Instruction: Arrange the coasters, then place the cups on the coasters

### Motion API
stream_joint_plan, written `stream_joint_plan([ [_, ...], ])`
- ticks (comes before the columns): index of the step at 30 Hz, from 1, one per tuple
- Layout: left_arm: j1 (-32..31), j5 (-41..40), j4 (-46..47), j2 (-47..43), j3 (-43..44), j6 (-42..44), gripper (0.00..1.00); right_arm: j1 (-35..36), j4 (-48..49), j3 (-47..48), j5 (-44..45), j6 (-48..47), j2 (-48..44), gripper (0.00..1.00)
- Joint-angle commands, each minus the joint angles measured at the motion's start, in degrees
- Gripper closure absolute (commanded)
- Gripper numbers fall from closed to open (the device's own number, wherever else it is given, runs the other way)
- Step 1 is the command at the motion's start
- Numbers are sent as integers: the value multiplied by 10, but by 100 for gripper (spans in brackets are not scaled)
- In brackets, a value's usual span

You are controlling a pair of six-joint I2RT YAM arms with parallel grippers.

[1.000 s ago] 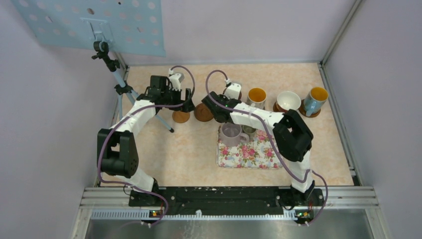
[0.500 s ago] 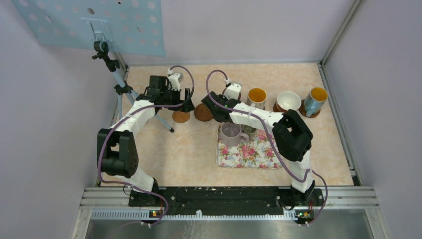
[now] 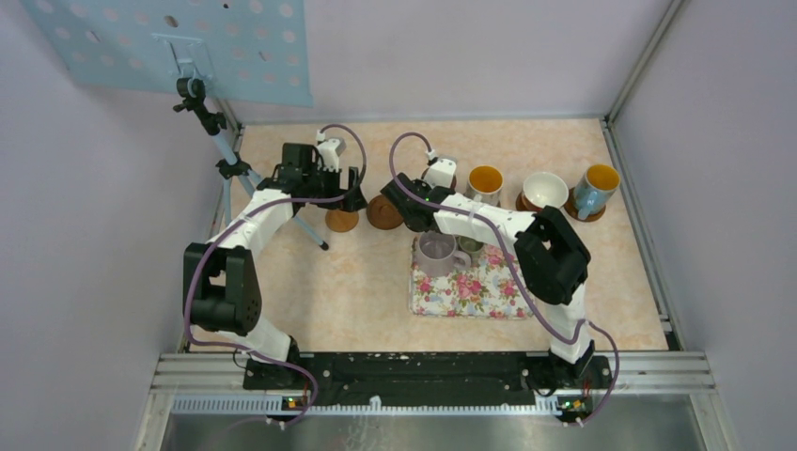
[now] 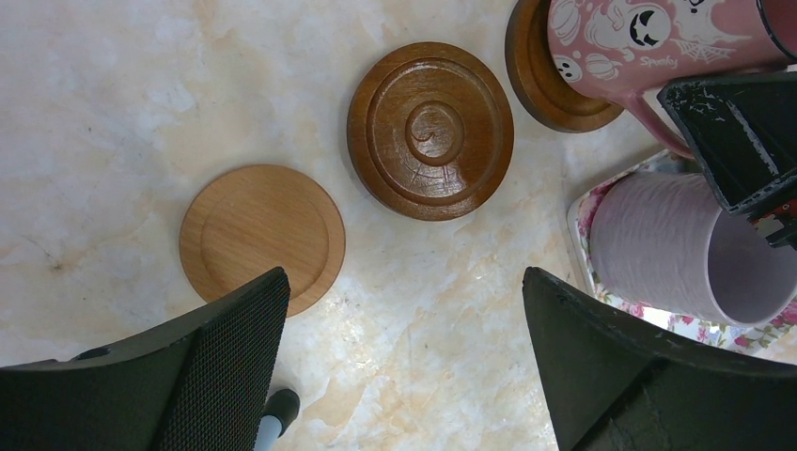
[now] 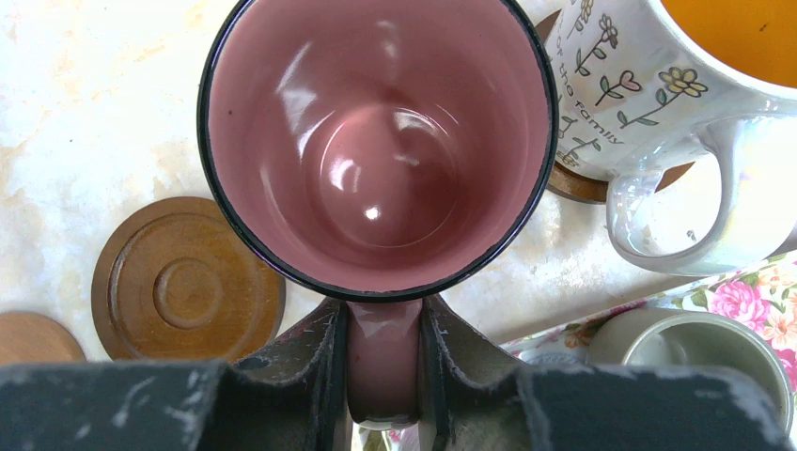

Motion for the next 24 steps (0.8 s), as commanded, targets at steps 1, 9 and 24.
stream_joint_plan([
  [1, 3, 1, 22, -27, -8, -8, 1, -3, 28, 20, 39, 14, -7, 92],
  [9, 4, -1, 21, -29, -9, -7, 1, -3, 15, 21, 24, 32, -5, 71],
  [24, 5, 0, 21, -37, -16, -7, 1, 9, 20, 15, -2, 42, -24, 31],
])
